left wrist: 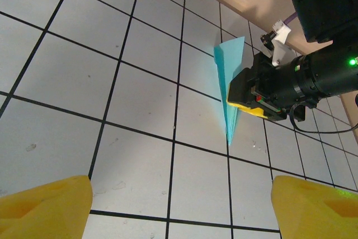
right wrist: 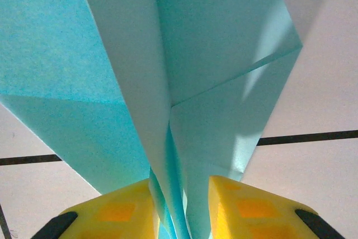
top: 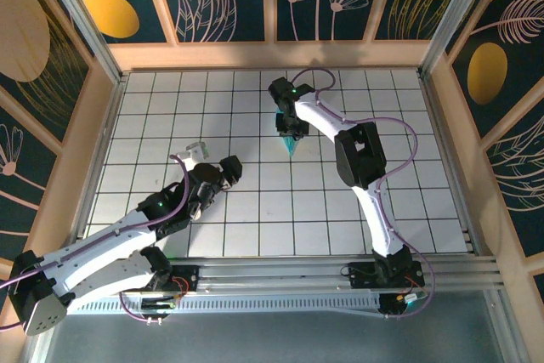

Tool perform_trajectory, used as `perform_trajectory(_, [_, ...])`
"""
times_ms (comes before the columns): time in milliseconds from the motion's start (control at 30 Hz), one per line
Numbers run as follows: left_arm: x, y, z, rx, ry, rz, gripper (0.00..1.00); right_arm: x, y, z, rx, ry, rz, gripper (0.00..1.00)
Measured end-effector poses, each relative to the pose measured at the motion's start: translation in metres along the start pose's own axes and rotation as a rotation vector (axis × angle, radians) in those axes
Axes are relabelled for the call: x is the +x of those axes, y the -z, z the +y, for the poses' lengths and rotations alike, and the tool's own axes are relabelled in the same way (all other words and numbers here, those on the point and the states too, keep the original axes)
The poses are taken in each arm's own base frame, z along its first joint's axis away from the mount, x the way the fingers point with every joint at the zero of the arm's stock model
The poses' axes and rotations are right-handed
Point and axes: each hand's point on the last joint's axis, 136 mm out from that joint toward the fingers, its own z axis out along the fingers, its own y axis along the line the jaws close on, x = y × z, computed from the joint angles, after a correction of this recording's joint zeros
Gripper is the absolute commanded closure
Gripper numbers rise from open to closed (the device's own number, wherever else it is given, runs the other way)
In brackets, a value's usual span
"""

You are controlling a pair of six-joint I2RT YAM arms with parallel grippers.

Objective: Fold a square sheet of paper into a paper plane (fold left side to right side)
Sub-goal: Place the paper plane at the top-center of the table.

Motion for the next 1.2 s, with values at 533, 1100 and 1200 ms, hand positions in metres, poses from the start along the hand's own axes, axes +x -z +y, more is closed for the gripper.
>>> perform_trajectory(533, [0.000,0.000,0.001,-0.005,-0.010,-0.002,0.13,-0.001,0.001,0.002,-0.004,0.001,-0.003,0.59])
perform_trajectory(1100, [-0.092,-0.024,0.064,-0.224,-0.039,-0.148,0.01,0.002,0.182,-0.065,-0.178,-0.034,-0.435,0.22])
perform_trajectory(1200, [-0.117,-0.028,0.096,-0.307,-0.039,-0.198,0.01,0.009,0.190,-0.131,-0.160,-0.128,-0.548,0.15])
